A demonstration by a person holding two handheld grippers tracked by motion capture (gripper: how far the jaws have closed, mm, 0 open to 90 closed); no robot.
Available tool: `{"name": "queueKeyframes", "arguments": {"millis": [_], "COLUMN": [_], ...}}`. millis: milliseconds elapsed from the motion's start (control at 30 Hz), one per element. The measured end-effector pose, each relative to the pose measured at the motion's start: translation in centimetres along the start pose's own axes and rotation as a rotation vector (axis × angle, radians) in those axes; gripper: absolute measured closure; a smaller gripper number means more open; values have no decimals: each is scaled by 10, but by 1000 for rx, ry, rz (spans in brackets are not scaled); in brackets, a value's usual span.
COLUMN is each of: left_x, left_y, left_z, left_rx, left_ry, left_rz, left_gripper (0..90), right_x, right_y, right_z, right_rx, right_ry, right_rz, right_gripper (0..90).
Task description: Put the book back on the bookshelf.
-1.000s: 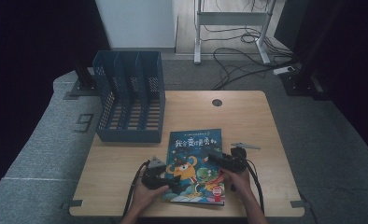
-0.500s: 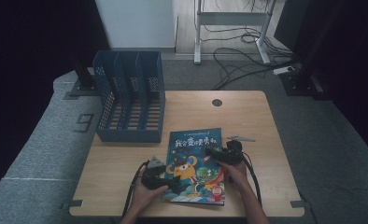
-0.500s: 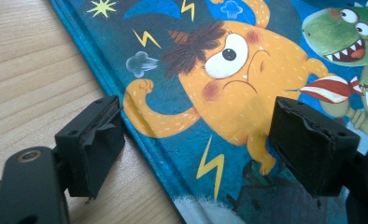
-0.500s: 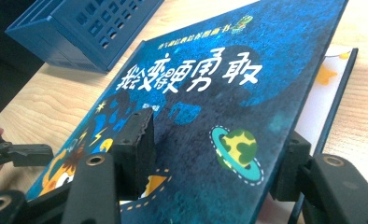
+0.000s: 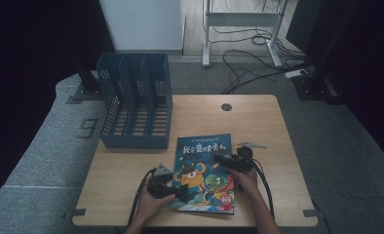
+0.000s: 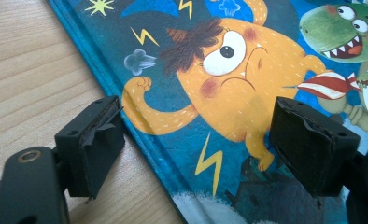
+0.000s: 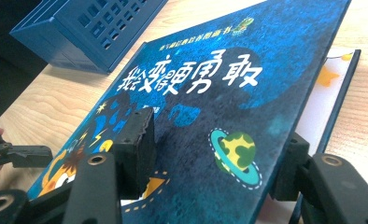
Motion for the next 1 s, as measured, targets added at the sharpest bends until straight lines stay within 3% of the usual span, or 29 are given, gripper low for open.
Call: {"name": "queueKeyframes", "arguments": {"millis": [67,233,367,433,767,1000], "left_x": [1,2,1,1,1,1], "left_y": [0,-1,-1,-1,-1,-1], "left_z": [0,0,0,0,2,5], "left_rx": [-3,-7,-8,-4,-9,-2], "left_ry": [8,17,6,-2,-27,-46], "left_rz": [-8,-16,-10,-2,5,12], "left_gripper": [176,175,173,172,168,161], "right_x": [4,10,9,9,8,1], "right_y": [1,1,3,5,9,15], "right_z": [0,-1,2,6,13,26], "right_rx": [8,-1,14,30,41,76], "right_ry": [-30,-29,-8,25,96,143], "right_rz": [6,-15,-28,-43,-83,-65], "right_gripper": [407,419,468,520,612,678]}}
Point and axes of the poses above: each handheld gripper's, and its own axes: z roughly backward along the jaws, y roughly out of its top, x roughly to its right, the point moved 8 cm from there along -z, roughly forward along the jaws, and after that the axes turned 6 degrees about -x, right-handed, at the moved point
